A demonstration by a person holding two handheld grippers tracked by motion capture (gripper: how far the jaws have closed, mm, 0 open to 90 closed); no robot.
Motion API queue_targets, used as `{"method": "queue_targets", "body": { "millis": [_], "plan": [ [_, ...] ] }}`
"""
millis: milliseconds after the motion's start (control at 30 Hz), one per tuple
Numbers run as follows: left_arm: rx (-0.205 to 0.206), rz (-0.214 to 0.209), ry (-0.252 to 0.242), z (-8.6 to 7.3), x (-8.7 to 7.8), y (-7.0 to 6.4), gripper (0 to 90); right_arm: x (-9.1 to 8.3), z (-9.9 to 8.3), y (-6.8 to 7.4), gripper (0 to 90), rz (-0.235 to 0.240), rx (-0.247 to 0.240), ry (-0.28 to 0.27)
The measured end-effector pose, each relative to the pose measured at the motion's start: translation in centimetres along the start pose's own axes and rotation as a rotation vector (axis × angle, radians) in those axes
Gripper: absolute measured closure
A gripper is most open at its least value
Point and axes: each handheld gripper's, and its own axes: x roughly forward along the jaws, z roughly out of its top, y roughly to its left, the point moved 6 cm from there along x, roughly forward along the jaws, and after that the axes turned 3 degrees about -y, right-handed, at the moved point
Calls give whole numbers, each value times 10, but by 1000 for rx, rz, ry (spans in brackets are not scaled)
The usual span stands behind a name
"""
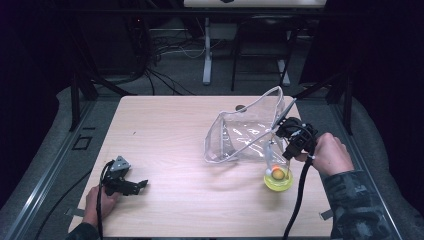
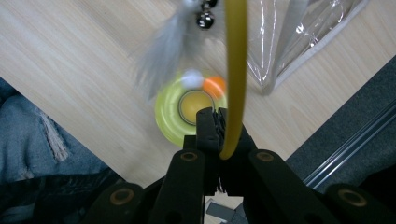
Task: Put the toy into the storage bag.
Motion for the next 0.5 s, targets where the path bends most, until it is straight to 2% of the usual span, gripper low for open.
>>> {"method": "queue_targets", "body": {
  "millis": [167, 367, 500],
  "plan": [
    [2, -1, 1, 0, 0, 0, 5, -6, -6, -6, 877, 21, 28, 4],
    [-1, 0, 0, 0, 0, 0, 5, -14, -13, -16, 877, 2, 63, 8],
    [2, 0, 0, 0, 0, 0, 5, -20, -15, -22, 877, -2, 68, 18]
  ]
}}
